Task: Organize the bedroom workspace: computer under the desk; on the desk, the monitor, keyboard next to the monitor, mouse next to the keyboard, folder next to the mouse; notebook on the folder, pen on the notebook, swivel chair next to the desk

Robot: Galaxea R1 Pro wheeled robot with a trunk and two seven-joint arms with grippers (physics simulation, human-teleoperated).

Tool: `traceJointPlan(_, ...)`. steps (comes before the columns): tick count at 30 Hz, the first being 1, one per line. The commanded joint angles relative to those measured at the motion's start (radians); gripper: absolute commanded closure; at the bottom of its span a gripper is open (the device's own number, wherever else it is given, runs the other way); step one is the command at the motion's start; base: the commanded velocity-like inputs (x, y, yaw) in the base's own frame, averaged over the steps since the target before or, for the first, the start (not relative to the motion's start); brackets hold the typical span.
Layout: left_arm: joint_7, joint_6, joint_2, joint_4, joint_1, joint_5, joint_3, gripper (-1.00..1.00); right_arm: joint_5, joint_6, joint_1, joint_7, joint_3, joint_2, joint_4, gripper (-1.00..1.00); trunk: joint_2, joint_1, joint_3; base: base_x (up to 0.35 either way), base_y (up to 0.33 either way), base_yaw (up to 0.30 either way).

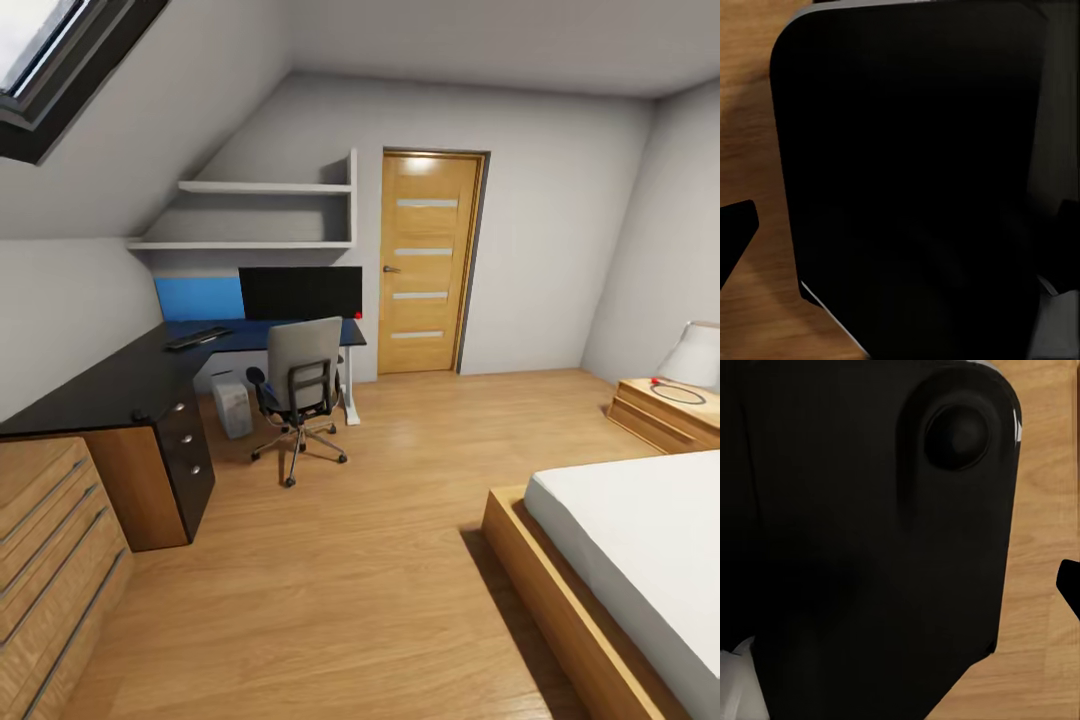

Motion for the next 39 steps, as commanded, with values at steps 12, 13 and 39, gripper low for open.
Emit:
traceJointPlan(12,0.000,0.001,0.001,0.000,0.000,0.000,0.000,-1.00,0.000,-0.071,0.000,0.000,-0.001,0.000,0.002,-1.00,0.084,-0.046,0.037,0.000,0.000,0.000)
traceJointPlan(13,0.000,0.001,0.001,0.000,0.000,0.000,0.000,-1.00,0.000,-0.077,0.000,0.000,-0.001,0.000,0.002,-1.00,0.091,-0.050,0.040,0.000,0.000,0.000)
traceJointPlan(39,0.003,0.007,0.003,0.000,0.000,0.003,0.003,-1.00,-0.001,-0.133,0.000,0.003,0.000,-0.001,0.000,-1.00,0.273,-0.150,0.121,0.000,0.000,0.000)
